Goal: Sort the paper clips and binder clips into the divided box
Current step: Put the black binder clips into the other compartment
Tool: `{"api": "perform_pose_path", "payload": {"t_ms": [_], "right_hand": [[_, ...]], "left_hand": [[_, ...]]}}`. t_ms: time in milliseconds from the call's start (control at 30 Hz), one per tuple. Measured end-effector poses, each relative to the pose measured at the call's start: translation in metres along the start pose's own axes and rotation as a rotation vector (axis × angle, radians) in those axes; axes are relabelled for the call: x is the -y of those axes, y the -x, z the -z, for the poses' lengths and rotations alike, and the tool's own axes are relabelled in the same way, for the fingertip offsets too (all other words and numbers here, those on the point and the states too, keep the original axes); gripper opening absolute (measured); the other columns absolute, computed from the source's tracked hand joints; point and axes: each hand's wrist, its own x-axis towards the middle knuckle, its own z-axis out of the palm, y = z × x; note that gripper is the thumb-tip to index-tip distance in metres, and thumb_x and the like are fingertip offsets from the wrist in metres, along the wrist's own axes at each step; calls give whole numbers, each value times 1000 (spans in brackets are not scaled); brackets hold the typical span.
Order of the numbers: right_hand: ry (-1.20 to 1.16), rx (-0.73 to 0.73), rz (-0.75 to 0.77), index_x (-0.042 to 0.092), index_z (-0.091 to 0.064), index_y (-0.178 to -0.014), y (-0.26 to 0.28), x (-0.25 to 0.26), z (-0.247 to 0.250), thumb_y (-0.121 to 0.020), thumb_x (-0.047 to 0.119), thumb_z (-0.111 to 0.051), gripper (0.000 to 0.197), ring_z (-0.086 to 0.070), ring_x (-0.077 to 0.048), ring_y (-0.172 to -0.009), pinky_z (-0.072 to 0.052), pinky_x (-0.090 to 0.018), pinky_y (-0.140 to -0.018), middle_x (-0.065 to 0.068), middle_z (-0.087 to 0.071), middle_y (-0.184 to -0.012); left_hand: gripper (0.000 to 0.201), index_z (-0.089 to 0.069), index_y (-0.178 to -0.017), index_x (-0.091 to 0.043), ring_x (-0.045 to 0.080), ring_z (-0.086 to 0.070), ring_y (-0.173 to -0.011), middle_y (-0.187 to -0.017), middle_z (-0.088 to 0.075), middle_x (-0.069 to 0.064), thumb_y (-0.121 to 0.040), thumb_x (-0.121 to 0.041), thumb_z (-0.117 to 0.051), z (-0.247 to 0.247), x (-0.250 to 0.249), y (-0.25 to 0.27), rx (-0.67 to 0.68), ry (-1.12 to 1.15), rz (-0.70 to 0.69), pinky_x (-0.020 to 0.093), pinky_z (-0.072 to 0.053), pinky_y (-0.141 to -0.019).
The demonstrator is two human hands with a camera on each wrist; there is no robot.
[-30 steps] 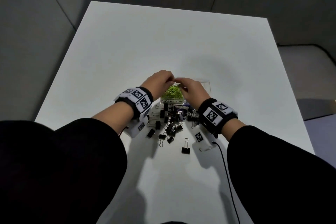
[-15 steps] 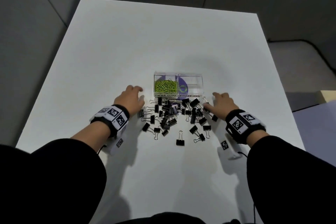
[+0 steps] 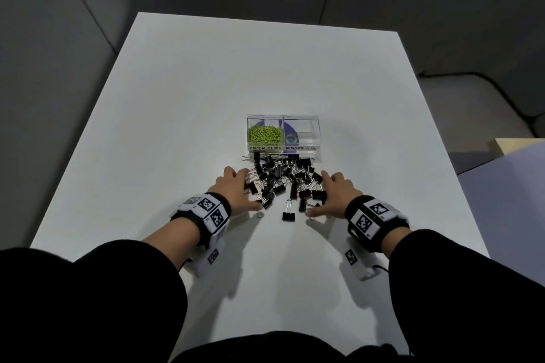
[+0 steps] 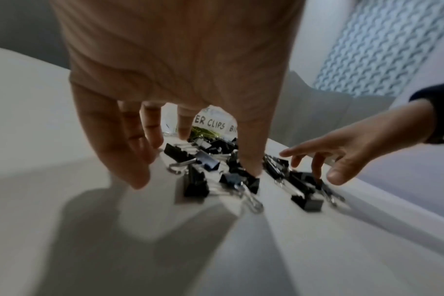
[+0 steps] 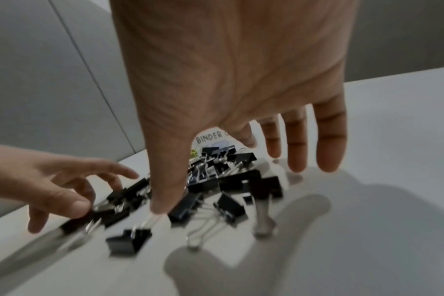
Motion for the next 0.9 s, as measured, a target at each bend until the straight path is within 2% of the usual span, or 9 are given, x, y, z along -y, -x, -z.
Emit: {"api": "perform_pose_path", "payload": {"t_ms": [100, 233, 367, 467, 633, 733, 900], "right_hand": [[-14, 8, -11, 21, -3, -146, 7, -1, -15, -60, 49, -80, 118, -37, -33, -126, -46, -43, -96, -12, -24, -143], [-82, -19, -15, 23, 1, -147, 1, 9, -21, -61, 39, -83, 121, -40, -36, -123, -46, -46, -97, -14, -20, -142], [-159, -34, -32, 25, -11, -144, -3, 17, -20, -63, 34, -83, 109, -44, -37, -118, -47, -47, -96, -13, -24, -136], [-158, -54, -44, 20, -23, -136, -4, 19, -20, -63, 34, -83, 95, -48, -38, -114, -49, -47, -92, -13, -29, -131], [-129, -46, -19, 28, -20, -138, -6, 23, -18, -63, 37, -82, 98, -55, -39, -106, -52, -47, -87, -13, -29, -130], [-97, -47, 12, 27, -25, -134, -8, 28, -18, -64, 40, -79, 89, -58, -39, -100, -53, -46, -85, -13, -30, -131], [-73, -21, 31, 19, -33, -126, -11, 31, -17, -70, 40, -74, 73, -59, -38, -96, -51, -39, -77, -14, -34, -126]], "left_hand": [[102, -19, -144, -21, 29, -40, -123, -139, -26, 9, -65, -49, -77, -13, -1, 8, 0, -27, -11, 41, -46, -97], [91, -27, -139, -19, 29, -42, -120, -137, -25, 8, -66, -40, -77, -21, -12, 8, -41, 69, 4, 40, -48, -96], [76, -37, -130, -15, 30, -47, -115, -132, -29, 9, -69, -38, -76, -24, -19, 3, -58, 105, 12, 42, -49, -94], [70, -41, -125, -13, 30, -47, -113, -129, -31, 9, -69, -37, -76, -24, -20, 1, -54, 121, 34, 39, -49, -94], [72, -41, -122, -13, 31, -48, -113, -127, -34, 11, -65, -35, -81, -19, -23, -2, -24, 111, 66, 39, -48, -93], [72, -41, -120, -15, 31, -47, -113, -126, -34, 10, -64, -34, -82, -18, -25, -2, -20, 121, 87, 38, -47, -91], [46, -53, -106, -12, 28, -50, -108, -123, -36, 10, -70, -26, -79, -19, -24, -3, 3, 142, 72, 33, -49, -88]]}}
